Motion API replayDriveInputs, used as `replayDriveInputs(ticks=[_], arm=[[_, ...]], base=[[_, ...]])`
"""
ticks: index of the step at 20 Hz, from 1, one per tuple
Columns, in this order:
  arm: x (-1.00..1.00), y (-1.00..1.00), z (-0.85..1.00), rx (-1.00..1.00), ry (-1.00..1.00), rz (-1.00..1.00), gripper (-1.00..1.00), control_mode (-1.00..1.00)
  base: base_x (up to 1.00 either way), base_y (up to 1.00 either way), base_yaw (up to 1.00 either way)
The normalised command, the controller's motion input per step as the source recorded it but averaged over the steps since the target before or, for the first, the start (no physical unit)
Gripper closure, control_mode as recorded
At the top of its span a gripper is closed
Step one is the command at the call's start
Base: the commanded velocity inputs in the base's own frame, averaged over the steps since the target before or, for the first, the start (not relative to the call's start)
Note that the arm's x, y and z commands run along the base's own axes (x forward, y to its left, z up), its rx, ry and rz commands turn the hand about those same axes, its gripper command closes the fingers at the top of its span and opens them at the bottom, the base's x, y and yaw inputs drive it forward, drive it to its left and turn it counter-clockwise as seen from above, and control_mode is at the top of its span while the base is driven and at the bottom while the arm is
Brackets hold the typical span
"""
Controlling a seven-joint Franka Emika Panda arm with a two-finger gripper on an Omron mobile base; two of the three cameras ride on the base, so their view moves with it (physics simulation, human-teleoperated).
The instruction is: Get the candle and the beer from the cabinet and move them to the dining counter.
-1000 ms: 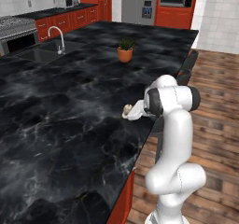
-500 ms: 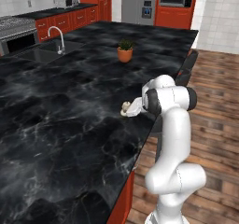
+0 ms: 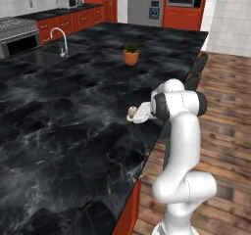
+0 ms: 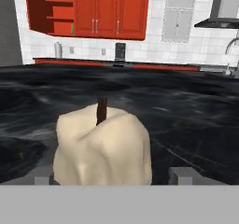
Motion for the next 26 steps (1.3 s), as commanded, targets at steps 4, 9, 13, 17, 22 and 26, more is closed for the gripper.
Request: replayDriveInputs(ticks=[4, 9, 13, 17, 22, 26], arm=[[0.00, 0.00, 0.00, 0.01, 0.00, 0.00, -1.00, -1.00], [0.00, 0.00, 0.08, 0.00, 0.05, 0.00, -1.00, -1.00], [0.00, -0.02, 0.35, 0.00, 0.09, 0.00, -1.00, -1.00], [0.00, -0.08, 0.49, 0.00, 0.06, 0.00, -1.00, -1.00], [0.00, -0.12, 0.53, 0.00, 0.01, 0.00, -1.00, -1.00], [-0.09, -0.05, 0.70, 0.00, 0.00, -0.01, -1.00, -1.00]], base=[[0.00, 0.00, 0.00], [0.00, 0.00, 0.00], [0.00, 0.00, 0.00], [0.00, 0.00, 0.00], [0.00, 0.00, 0.00], [0.00, 0.00, 0.00]])
